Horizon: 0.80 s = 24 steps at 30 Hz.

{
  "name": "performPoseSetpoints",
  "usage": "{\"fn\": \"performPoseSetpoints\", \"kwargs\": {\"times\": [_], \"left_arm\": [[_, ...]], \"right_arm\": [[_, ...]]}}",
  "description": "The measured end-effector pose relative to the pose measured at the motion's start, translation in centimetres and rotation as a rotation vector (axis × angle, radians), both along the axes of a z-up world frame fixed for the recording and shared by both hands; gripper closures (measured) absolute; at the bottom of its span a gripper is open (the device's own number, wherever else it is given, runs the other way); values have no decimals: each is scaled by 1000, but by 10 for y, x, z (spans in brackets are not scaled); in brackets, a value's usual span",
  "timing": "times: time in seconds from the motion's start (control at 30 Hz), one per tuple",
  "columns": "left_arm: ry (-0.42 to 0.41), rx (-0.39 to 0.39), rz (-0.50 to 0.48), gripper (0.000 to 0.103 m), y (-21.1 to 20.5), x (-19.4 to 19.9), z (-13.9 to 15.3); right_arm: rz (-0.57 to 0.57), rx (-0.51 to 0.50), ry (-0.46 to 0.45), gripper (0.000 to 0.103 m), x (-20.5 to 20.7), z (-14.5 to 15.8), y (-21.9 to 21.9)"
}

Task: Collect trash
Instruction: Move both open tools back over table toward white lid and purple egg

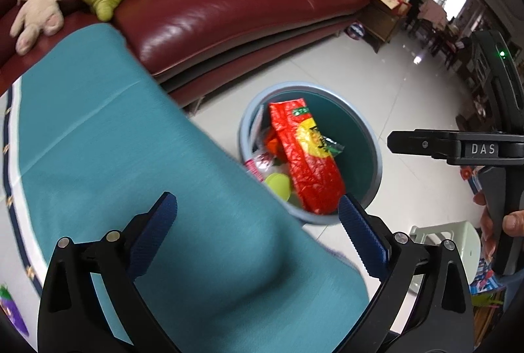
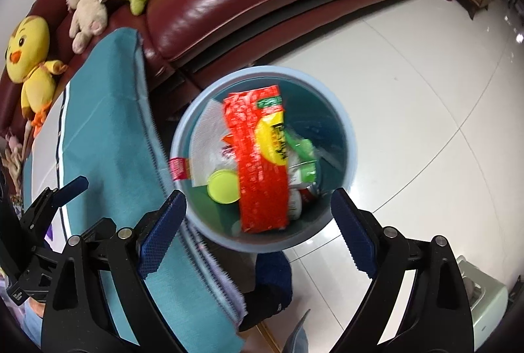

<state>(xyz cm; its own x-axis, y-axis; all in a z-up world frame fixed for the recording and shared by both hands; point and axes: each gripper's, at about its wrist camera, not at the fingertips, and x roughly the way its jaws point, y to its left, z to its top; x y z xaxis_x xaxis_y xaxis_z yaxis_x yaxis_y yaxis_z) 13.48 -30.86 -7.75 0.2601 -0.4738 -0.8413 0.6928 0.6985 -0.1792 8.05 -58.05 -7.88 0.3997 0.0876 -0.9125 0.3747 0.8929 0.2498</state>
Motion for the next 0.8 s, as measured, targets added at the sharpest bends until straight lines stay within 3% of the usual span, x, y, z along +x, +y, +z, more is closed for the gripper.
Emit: {"fn": "performPoseSetpoints", "kwargs": {"times": [0.47, 0.8], "left_arm": [[-56, -41, 158, 4, 135, -25, 22], [-86, -67, 339, 4, 258, -39, 24]], "right_arm": [[128, 13, -5, 17, -3, 9, 111], [310, 7, 8, 17, 14, 15, 232]]}}
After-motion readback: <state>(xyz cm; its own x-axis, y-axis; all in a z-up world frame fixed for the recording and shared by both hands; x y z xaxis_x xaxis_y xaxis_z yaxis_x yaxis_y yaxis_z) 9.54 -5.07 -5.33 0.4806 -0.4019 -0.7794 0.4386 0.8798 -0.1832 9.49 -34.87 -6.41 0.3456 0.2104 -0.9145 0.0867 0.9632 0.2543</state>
